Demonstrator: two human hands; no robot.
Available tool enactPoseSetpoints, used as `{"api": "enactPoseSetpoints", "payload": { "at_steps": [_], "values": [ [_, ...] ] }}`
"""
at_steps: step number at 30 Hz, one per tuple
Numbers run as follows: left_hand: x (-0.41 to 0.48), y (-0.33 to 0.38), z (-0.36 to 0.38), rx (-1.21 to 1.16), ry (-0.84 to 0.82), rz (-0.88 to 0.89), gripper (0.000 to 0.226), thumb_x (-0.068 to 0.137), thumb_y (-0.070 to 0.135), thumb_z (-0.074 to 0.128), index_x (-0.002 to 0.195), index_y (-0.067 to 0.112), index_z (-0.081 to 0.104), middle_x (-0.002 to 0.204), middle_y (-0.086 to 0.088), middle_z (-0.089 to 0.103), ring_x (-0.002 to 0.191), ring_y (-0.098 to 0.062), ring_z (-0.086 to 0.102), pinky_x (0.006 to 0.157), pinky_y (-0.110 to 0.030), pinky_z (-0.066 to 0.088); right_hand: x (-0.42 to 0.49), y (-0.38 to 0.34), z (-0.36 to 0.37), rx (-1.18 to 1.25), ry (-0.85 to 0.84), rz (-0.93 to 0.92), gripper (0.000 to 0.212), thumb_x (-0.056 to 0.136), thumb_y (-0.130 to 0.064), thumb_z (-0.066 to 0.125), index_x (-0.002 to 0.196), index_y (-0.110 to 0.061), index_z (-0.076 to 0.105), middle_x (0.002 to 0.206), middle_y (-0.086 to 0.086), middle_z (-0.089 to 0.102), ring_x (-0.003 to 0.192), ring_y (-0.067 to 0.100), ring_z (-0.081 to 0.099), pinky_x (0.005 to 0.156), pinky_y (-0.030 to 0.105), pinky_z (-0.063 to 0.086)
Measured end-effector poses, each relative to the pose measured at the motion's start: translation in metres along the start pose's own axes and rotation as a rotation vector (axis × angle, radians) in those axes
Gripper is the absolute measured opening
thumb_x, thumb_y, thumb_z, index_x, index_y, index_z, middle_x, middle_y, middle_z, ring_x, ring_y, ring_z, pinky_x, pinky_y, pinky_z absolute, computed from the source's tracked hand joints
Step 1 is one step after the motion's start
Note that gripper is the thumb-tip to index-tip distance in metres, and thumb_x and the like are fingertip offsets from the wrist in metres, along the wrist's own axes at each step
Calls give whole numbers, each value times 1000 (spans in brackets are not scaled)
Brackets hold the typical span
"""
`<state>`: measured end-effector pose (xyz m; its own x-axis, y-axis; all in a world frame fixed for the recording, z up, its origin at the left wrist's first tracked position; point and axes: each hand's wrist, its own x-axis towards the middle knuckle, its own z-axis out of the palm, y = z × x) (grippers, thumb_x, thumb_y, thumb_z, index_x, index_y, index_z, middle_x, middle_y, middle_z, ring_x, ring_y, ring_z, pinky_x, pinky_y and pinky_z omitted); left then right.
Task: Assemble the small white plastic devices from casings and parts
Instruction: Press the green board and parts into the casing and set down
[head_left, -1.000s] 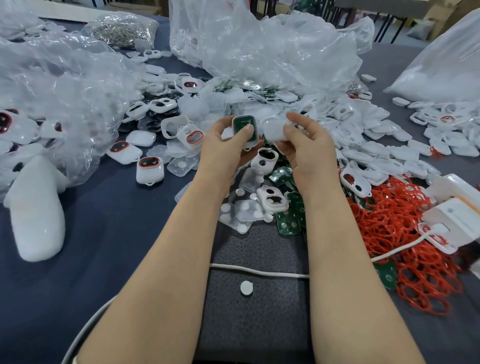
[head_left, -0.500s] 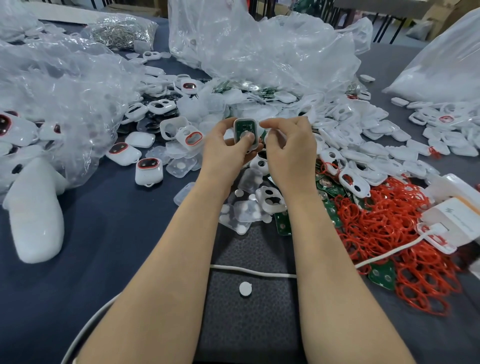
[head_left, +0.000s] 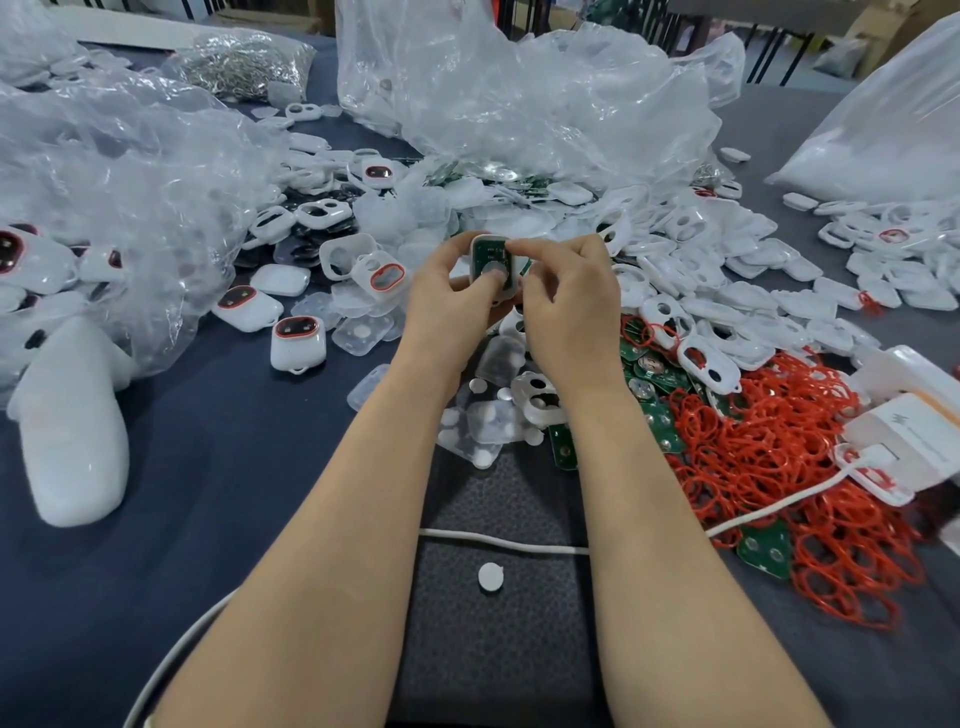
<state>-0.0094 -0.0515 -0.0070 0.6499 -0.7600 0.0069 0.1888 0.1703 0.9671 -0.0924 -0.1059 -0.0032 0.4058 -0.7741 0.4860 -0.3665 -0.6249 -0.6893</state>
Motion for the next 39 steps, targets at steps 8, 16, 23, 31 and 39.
{"api": "enactPoseSetpoints", "payload": {
  "at_steps": [8,16,23,31,39],
  "values": [
    [2,2,-1,-158,33,-95,29,94,-2,50,118,15,54,92,-13,69,71,-16,72,71,-23,58,9,14,-13,548,166,455,29,91,-19,62,117,-14,50,98,-2,60,67,-2,64,65,19,55],
    [5,8,2,-339,92,-229,17,100,19,43,102,11,58,98,-22,69,67,-21,70,55,-23,57,14,17,-11,796,99,611,24,97,-7,49,120,-2,47,110,11,51,49,3,63,55,18,52],
    [5,11,3,-379,98,-273,23,99,24,45,89,9,60,68,-13,70,59,-20,69,52,-22,57,11,10,-14,867,68,537,30,89,2,58,115,-8,47,98,5,60,83,14,63,68,20,54],
    [6,7,4,-324,58,-233,17,99,19,43,94,12,58,74,-14,70,64,-19,69,64,-25,58,1,-1,-7,102,76,104,26,89,-4,49,101,-14,70,103,4,57,85,15,54,82,22,43],
    [7,6,4,-285,76,-227,21,96,19,44,96,13,65,77,-10,66,59,-15,64,56,-20,55,0,0,1,-68,-35,-10,24,86,-22,68,108,-12,68,108,6,48,98,14,48,86,20,38]
  ]
}}
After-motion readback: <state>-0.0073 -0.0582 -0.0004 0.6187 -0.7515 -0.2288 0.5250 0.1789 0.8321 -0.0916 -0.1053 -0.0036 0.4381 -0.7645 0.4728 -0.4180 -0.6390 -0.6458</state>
